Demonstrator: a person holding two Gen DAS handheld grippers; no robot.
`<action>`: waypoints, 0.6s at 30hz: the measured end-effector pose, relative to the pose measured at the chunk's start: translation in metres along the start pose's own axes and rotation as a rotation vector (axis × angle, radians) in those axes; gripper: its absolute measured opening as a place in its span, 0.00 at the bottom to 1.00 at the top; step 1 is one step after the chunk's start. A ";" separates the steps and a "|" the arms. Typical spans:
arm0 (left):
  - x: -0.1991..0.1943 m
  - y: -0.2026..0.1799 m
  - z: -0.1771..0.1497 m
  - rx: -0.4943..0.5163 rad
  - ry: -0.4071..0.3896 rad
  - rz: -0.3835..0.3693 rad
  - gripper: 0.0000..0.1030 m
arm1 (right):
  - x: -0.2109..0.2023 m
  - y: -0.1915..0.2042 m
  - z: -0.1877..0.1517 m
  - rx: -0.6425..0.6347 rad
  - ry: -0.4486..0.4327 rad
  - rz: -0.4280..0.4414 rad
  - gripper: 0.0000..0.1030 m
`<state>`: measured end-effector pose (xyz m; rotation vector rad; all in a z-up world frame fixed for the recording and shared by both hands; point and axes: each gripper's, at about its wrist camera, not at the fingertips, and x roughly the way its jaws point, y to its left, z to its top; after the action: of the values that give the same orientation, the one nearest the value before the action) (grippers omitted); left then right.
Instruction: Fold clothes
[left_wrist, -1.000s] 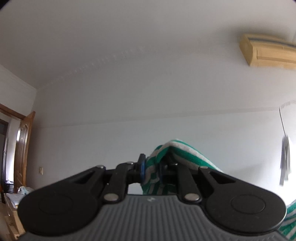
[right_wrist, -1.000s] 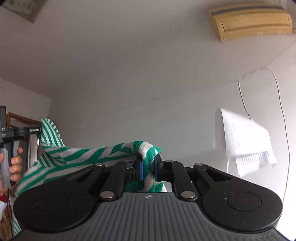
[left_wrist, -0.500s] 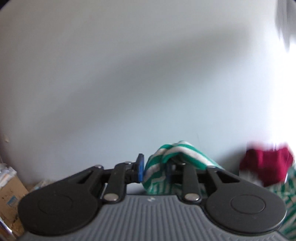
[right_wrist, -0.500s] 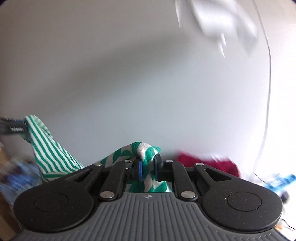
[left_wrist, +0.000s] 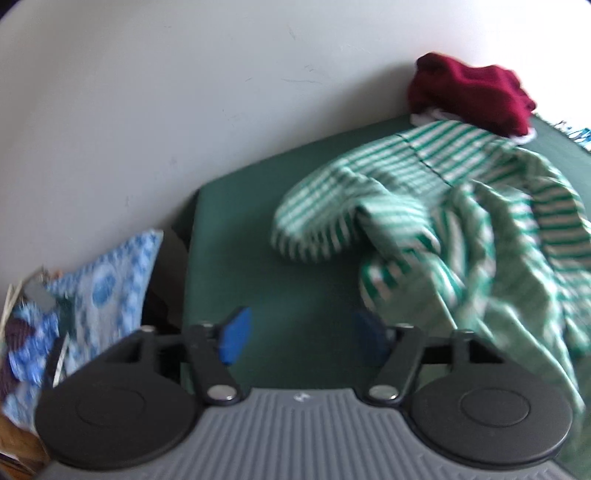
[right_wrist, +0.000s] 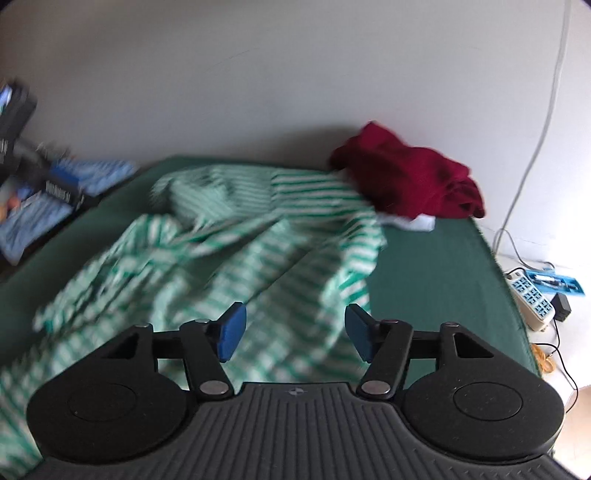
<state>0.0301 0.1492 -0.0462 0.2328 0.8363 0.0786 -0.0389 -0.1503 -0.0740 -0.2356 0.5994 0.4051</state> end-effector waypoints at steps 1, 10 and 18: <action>-0.012 -0.007 -0.010 -0.015 -0.002 -0.023 0.83 | 0.000 0.012 -0.006 -0.031 0.009 0.005 0.60; 0.003 -0.075 -0.062 -0.006 0.029 -0.045 0.76 | 0.043 0.025 -0.027 -0.043 0.083 -0.033 0.50; 0.025 -0.030 -0.064 -0.189 0.116 0.032 0.08 | 0.046 -0.016 -0.023 0.136 0.057 -0.070 0.06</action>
<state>-0.0013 0.1355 -0.1127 0.0638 0.9344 0.2016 -0.0090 -0.1581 -0.1175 -0.1381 0.6699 0.2899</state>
